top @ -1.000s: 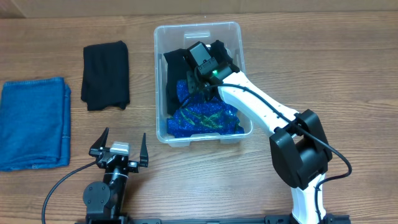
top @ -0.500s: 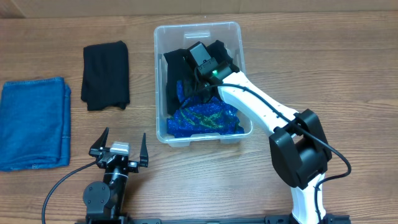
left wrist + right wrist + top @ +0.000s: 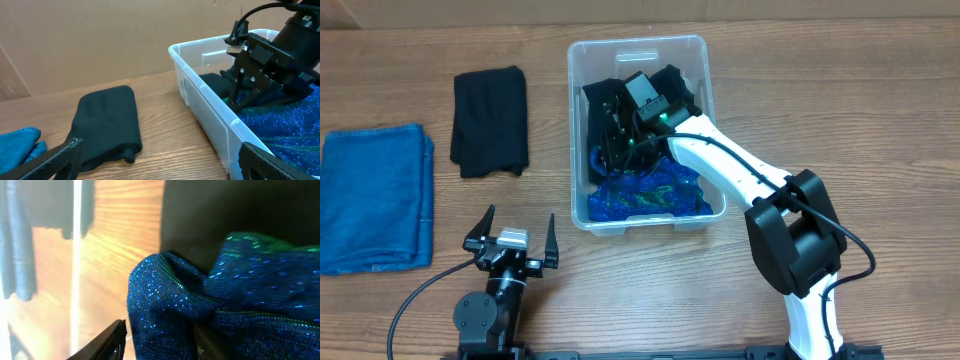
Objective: Pack container
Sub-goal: 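Release the blue cloth and press it down inside the bin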
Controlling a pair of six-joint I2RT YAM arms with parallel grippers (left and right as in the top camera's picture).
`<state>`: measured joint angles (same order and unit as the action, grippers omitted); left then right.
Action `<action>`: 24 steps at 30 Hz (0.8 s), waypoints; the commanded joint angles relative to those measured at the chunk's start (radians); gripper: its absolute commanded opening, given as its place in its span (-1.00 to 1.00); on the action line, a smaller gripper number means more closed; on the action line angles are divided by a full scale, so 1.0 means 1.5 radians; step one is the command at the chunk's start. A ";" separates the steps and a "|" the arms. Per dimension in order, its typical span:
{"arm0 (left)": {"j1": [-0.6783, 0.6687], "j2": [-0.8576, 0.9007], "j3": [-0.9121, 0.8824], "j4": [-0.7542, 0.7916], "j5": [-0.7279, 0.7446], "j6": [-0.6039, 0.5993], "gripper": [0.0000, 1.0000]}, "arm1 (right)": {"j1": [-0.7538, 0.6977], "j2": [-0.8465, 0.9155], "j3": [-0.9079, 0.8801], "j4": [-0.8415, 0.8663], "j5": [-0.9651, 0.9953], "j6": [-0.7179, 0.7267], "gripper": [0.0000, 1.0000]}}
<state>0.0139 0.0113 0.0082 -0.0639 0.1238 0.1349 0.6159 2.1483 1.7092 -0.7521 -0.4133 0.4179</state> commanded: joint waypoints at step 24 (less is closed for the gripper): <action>0.004 -0.004 -0.002 -0.001 0.000 0.005 1.00 | 0.007 -0.182 -0.170 -0.085 0.257 0.019 -0.31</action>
<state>0.0139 0.0113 0.0082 -0.0639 0.1238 0.1349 0.6224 1.8751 1.5253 -0.9360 0.0227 0.4217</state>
